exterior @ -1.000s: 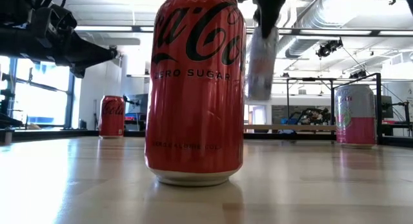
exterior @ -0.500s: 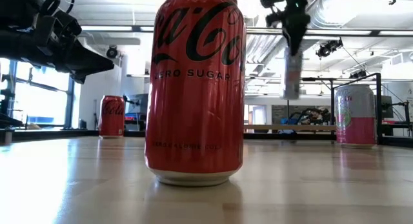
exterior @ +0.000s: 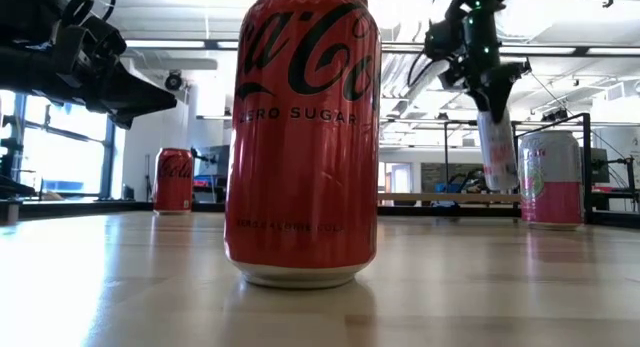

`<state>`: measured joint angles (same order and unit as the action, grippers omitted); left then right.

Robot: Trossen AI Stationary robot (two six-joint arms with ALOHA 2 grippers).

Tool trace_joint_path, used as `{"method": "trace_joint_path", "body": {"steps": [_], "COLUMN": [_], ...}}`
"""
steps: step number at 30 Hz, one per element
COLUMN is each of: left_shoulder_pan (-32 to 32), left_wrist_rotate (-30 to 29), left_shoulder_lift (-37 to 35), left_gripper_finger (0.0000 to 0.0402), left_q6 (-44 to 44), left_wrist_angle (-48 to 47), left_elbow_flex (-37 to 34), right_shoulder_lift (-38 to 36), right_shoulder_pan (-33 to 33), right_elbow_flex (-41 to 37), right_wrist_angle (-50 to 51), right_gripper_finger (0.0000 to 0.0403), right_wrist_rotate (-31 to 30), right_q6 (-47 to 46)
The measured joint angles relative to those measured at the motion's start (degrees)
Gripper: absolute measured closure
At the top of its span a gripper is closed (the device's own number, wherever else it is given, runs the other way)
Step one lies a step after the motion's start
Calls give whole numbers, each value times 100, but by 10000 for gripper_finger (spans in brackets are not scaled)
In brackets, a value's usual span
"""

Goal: Place canned beverage on shelf
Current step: Put the bottom white and pink soda can on the shelf

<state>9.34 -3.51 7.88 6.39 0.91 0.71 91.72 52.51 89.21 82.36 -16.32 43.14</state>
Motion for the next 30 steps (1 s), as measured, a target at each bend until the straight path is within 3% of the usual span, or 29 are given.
{"method": "trace_joint_path", "body": {"steps": [25, 30], "left_shoulder_pan": [0, 0], "left_wrist_rotate": [-13, -12], "left_shoulder_lift": [0, 0], "left_gripper_finger": [353, 353], "left_q6": [197, 219], "left_wrist_angle": [2, 4], "left_elbow_flex": [0, 0], "right_shoulder_lift": [197, 210], "right_shoulder_pan": [125, 125], "right_elbow_flex": [-18, -20], "right_wrist_angle": [-355, -477], "right_gripper_finger": [166, 138], "right_wrist_rotate": [21, -115], "right_q6": [-141, -219]}}
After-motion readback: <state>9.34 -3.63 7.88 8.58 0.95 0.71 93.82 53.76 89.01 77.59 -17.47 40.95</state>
